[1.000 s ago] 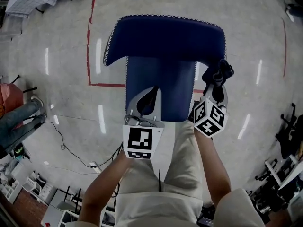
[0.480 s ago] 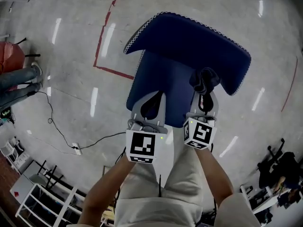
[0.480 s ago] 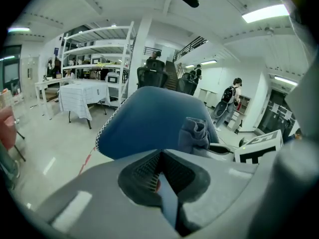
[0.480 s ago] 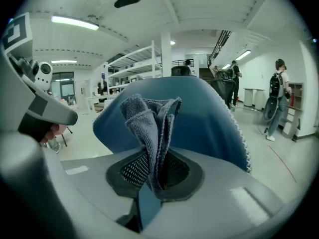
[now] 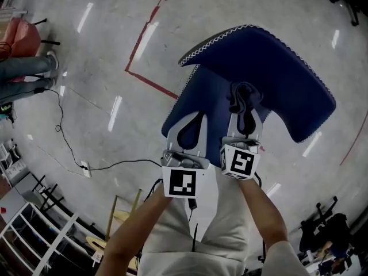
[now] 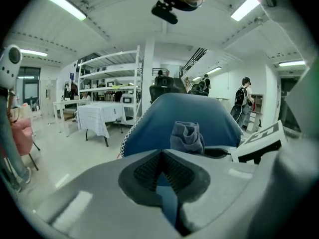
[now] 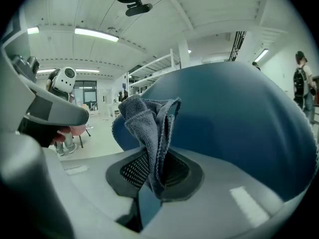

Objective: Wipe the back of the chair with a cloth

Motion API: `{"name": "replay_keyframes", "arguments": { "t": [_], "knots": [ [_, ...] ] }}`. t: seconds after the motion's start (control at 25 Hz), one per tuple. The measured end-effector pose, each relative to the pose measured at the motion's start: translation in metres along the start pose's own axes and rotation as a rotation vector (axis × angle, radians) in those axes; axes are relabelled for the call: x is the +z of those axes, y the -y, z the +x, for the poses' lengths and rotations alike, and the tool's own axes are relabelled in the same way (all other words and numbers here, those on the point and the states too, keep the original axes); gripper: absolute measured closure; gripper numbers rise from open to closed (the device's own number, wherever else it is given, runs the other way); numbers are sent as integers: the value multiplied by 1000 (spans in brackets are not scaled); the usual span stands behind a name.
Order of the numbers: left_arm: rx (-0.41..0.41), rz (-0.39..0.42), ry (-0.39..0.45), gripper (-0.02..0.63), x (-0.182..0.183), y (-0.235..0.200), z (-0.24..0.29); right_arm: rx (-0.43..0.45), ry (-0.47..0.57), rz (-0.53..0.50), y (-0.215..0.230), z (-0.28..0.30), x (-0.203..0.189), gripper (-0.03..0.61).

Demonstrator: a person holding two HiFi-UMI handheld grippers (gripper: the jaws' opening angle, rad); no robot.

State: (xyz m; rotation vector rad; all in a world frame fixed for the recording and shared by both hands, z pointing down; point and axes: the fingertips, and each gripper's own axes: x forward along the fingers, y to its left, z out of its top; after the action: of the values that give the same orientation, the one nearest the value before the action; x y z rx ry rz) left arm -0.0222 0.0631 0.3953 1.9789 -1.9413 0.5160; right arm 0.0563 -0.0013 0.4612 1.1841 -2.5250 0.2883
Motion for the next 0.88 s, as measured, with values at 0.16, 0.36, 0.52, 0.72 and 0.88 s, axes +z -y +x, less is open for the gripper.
{"name": "replay_keyframes", "arguments": {
  "t": [0.16, 0.36, 0.52, 0.72, 0.88],
  "knots": [
    [-9, 3, 37, 612, -13, -16, 2, -9, 40, -3, -17, 16, -6, 506],
    [-53, 41, 32, 612, -44, -35, 8, -45, 48, -6, -38, 33, -25, 506],
    [-64, 27, 59, 612, -56, -44, 7, -39, 49, -20, -59, 43, -31, 506],
    [-54, 17, 68, 612, -60, -52, 10, 17, 60, -25, -83, 63, -33, 506],
    [-34, 64, 69, 612, -63, -61, 1, 112, 37, -58, -110, 72, -41, 508]
  ]
}}
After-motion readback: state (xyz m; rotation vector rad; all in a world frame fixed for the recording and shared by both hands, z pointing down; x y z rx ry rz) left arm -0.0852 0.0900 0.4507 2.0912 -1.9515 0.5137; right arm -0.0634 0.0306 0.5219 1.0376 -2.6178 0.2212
